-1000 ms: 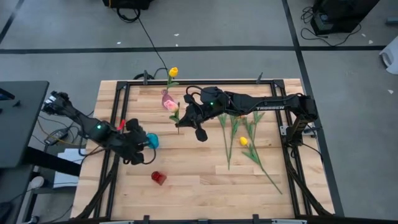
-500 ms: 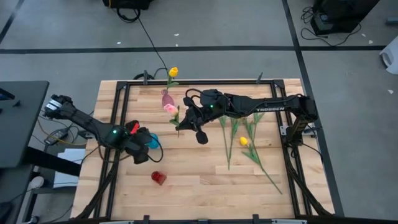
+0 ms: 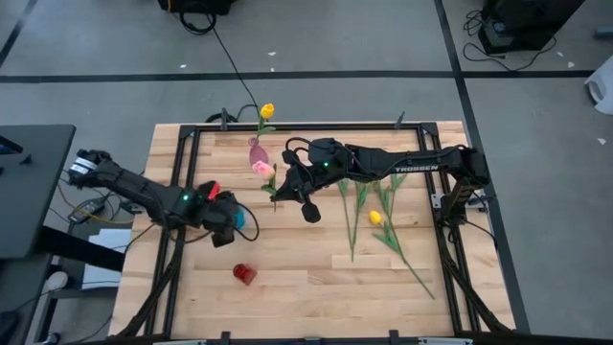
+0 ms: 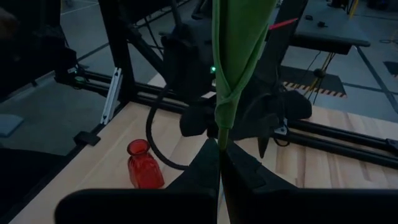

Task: Sort flowers into vase by color
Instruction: Put the pink flower into the blue flower vase

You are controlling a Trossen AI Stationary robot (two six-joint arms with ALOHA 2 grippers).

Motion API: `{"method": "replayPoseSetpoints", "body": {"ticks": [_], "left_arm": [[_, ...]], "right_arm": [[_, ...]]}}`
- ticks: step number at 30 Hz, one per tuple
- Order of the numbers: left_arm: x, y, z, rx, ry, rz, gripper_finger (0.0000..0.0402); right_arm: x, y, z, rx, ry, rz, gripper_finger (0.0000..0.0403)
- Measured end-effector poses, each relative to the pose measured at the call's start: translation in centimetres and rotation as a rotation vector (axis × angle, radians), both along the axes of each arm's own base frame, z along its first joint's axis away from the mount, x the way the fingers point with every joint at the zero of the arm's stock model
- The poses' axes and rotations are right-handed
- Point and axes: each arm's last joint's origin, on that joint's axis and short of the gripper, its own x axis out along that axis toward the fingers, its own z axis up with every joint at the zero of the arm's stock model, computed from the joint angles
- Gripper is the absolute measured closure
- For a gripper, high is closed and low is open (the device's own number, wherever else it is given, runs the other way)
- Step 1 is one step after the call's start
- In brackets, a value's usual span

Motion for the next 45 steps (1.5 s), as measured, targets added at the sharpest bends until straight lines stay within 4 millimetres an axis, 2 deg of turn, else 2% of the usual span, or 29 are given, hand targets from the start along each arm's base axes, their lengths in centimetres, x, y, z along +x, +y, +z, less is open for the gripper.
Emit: {"method": "replayPoseSetpoints", "body": {"ticks": [14, 22, 26, 29, 33, 40, 45], "left_arm": [[1.4, 2.8, 0.1, -0.088, -0.023, 0.008, 0.0193], [1.4, 3.7, -0.1, -0.127, 0.010, 0.044, 0.0195], [1.6, 3.7, -0.9, -0.149, 0.016, 0.025, 0.0200], [1.8, 3.7, -1.7, -0.156, 0.000, -0.006, 0.0220], [2.4, 3.6, -1.8, -0.143, -0.052, -0.036, 0.0246], [3.1, 3.6, -0.9, -0.141, -0.098, -0.084, 0.0246], [4.0, 3.5, -0.4, -0.129, -0.190, -0.127, 0.0246]], "right_arm": [[0.0, 0.3, -0.1, 0.000, 0.010, 0.006, 0.0387], [-0.1, 0.3, -0.2, 0.001, 0.024, 0.007, 0.0387], [-0.1, 0.3, -0.3, 0.001, 0.037, 0.008, 0.0387], [-0.4, 0.3, -0.3, -0.001, 0.051, 0.008, 0.0387], [-1.1, 0.3, 0.8, -0.017, 0.030, 0.005, 0.0387], [-3.0, 0.4, 2.7, -0.026, 0.032, -0.014, 0.0387], [-4.2, 0.2, 3.4, -0.043, 0.065, -0.062, 0.0387]]}}
